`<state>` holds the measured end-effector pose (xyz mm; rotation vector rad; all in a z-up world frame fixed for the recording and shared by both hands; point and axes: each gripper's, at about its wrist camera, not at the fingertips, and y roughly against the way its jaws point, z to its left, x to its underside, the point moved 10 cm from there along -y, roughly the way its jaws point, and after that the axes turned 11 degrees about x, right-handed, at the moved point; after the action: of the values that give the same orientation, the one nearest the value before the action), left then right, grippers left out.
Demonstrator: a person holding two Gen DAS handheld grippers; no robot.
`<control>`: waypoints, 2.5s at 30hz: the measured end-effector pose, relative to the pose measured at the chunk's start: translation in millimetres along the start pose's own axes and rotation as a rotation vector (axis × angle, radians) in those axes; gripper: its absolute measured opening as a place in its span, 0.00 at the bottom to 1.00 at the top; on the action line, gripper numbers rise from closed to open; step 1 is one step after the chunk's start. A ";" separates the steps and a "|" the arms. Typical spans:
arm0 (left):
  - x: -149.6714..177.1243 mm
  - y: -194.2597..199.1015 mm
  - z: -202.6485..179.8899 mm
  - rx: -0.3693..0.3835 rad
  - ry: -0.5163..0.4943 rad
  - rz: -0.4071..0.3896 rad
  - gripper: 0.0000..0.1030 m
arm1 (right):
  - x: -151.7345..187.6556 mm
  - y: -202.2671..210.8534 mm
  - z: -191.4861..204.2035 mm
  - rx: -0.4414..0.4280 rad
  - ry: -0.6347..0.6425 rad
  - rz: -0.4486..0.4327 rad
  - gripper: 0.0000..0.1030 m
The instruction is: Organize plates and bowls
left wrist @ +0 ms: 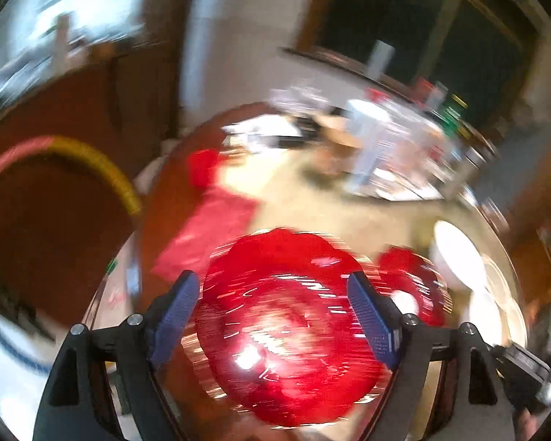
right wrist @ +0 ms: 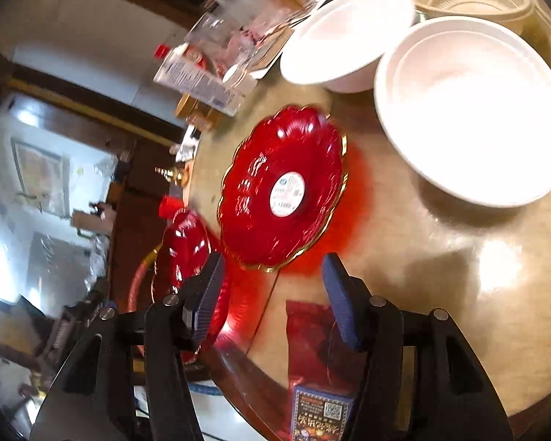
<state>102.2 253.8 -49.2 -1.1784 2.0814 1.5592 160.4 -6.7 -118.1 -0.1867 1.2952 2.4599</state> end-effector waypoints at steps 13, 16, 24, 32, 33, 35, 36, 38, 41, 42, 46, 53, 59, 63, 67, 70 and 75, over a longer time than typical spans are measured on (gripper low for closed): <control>-6.8 -160.0 -120.8 0.042 -0.119 0.392 0.81 | -24.8 -26.1 -30.8 0.015 -0.141 -0.006 0.54; -0.4 -180.6 -111.2 0.004 -0.097 0.426 0.81 | -28.4 -32.1 -30.1 0.002 -0.150 0.003 0.54; 20.1 -205.4 -109.4 0.025 -0.071 0.518 0.70 | -34.4 -41.7 -26.7 0.019 -0.092 0.002 0.53; 34.8 -217.4 -99.4 -0.083 -0.137 0.564 0.32 | -36.7 -45.5 -33.1 0.121 -0.051 -0.026 0.14; 33.9 -217.0 -99.7 -0.085 -0.139 0.557 0.31 | -37.9 -46.1 -37.1 0.142 -0.052 -0.029 0.12; 34.5 -215.2 -100.2 -0.080 -0.135 0.555 0.29 | -40.1 -46.1 -40.1 0.149 -0.057 -0.032 0.11; 34.2 -213.9 -100.1 -0.081 -0.135 0.555 0.29 | -40.3 -45.4 -40.3 0.156 -0.052 -0.034 0.11; 33.6 -212.4 -103.5 -0.088 -0.149 0.545 0.27 | -40.9 -43.9 -39.0 0.166 -0.043 -0.041 0.11; 31.5 -210.2 -108.2 -0.077 -0.156 0.535 0.25 | -42.5 -37.6 -41.4 0.160 -0.054 -0.057 0.11; 30.6 -208.5 -110.5 -0.072 -0.160 0.531 0.24 | -42.6 -34.8 -41.9 0.155 -0.057 -0.062 0.11; 24.8 -198.0 -115.2 -0.059 -0.169 0.507 0.24 | -42.8 -23.5 -38.7 0.141 -0.050 -0.083 0.11; 12.6 -171.1 -117.0 -0.040 -0.178 0.454 0.21 | -39.8 -5.9 -25.2 0.113 -0.029 -0.119 0.11; 8.2 -156.8 -119.2 -0.031 -0.184 0.420 0.21 | -32.3 5.9 -15.0 0.101 -0.004 -0.137 0.11; 9.0 -141.1 -117.1 -0.025 -0.182 0.383 0.21 | -27.5 14.2 -7.6 0.092 0.027 -0.151 0.11; 6.8 -122.3 -111.6 -0.023 -0.180 0.322 0.21 | -20.7 23.2 4.9 0.085 0.080 -0.173 0.11; 4.7 -106.6 -106.2 -0.026 -0.173 0.273 0.21 | -16.1 28.4 15.2 0.077 0.117 -0.189 0.11; 2.6 -79.8 -93.2 -0.031 -0.166 0.198 0.21 | -10.1 35.1 33.7 0.061 0.182 -0.219 0.11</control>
<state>182.0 162.5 -68.8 -0.8405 2.1227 1.7178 158.5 0.1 -68.9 -0.5193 1.3427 2.2571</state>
